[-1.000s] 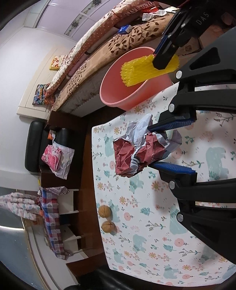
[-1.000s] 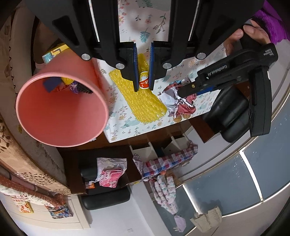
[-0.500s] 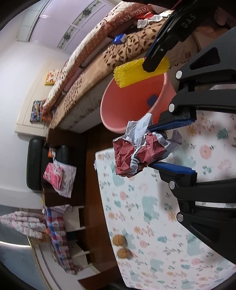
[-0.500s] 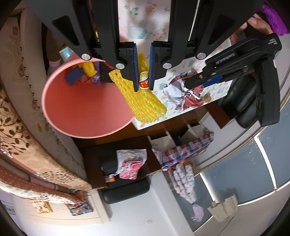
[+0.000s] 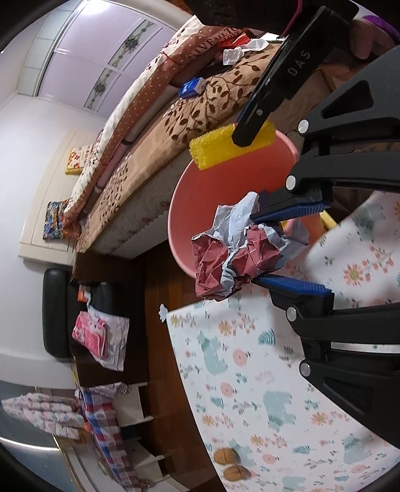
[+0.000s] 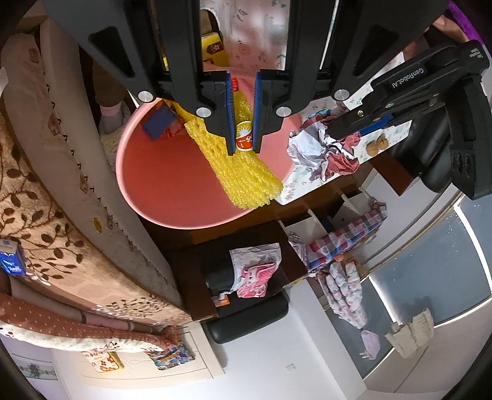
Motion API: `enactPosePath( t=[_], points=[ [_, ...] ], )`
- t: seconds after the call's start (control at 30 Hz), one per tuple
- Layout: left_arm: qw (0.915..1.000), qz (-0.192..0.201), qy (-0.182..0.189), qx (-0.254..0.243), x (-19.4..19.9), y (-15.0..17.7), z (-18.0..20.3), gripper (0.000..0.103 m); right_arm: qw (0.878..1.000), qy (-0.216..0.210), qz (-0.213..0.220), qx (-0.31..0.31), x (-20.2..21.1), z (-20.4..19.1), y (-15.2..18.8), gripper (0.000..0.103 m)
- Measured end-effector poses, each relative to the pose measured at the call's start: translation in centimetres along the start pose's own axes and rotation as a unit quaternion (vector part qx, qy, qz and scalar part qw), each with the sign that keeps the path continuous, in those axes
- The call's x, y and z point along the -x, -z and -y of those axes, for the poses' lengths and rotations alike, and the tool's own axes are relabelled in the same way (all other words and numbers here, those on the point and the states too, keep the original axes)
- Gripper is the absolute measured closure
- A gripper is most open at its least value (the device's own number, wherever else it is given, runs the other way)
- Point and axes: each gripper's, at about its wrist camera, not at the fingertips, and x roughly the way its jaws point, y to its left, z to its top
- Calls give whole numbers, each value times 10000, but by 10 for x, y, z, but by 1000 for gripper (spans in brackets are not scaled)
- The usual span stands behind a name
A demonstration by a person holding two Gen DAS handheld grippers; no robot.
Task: Collect trash
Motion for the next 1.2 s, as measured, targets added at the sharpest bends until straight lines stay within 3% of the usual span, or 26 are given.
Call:
enactPosePath(
  t=[0.33,0.6,0.67,0.77,0.9,1.2],
  points=[
    [9994,-259,166,-143,-29,-3,17,68,9998,155,-59,-137,-11,14,1,92],
    [9993,-284,206,-144,-32,0,16,59,9994,295,-96,-167,-18,16,1,92],
    [9993,-251,218,-143,-31,-1,17,52,9992,318,-116,-202,-19,17,1,92],
    [9993,-208,239,-174,-29,-1,17,51,9990,340,-125,-264,-20,19,1,89],
    [9993,-194,285,-109,-26,-1,15,51,9989,338,-90,-325,-19,21,1,75],
    [9998,-160,62,-81,-17,1,6,51,9991,373,-22,-210,-11,14,2,71]
  ],
)
